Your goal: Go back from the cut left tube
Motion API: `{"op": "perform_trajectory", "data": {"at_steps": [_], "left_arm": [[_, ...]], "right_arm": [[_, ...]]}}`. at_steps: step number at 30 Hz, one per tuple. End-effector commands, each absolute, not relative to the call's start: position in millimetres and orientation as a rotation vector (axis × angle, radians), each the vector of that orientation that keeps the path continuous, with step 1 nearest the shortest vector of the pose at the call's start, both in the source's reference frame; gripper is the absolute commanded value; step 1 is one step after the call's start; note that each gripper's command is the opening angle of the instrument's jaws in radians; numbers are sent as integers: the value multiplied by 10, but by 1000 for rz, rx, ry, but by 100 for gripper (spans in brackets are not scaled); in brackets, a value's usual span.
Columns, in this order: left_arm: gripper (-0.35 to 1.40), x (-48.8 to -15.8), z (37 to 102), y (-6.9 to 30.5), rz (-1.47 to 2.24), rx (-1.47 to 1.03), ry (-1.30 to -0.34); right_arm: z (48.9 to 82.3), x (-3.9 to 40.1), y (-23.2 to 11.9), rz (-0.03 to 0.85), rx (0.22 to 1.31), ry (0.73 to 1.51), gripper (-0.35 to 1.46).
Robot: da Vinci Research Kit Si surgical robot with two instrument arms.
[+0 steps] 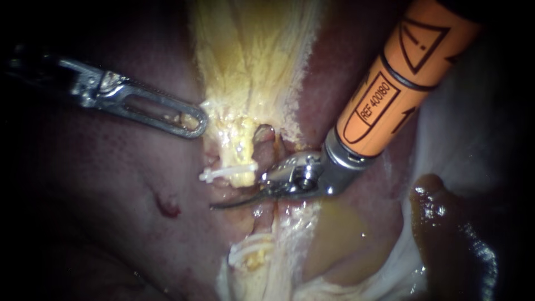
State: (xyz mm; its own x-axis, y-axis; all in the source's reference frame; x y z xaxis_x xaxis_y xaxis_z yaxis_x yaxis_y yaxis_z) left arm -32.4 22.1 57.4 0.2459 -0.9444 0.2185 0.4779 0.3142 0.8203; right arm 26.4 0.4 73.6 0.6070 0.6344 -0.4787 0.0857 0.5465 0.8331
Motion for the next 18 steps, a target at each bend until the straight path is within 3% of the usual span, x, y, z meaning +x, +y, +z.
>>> {"op": "perform_trajectory", "data": {"at_steps": [1,4,5,6,7,9,13,18], "left_arm": [[-35,-324,574,221,-1086,701,-811],[-35,-324,574,221,-1086,701,-811],[-35,-324,574,221,-1086,701,-811],[-35,-324,574,222,-1086,701,-811],[-35,-324,574,222,-1086,701,-811],[-35,-323,574,221,-1086,702,-811],[-35,-323,574,221,-1086,702,-811],[-35,-323,574,221,-1086,702,-811]], "right_arm": [[736,264,4,382,958,888,-35],[736,266,5,387,963,905,-35],[735,267,5,388,964,908,-11],[735,268,4,388,964,911,31],[734,269,4,387,967,910,56],[733,271,3,391,963,917,88],[729,272,0,394,968,934,113],[726,273,-2,396,973,948,130]]}}
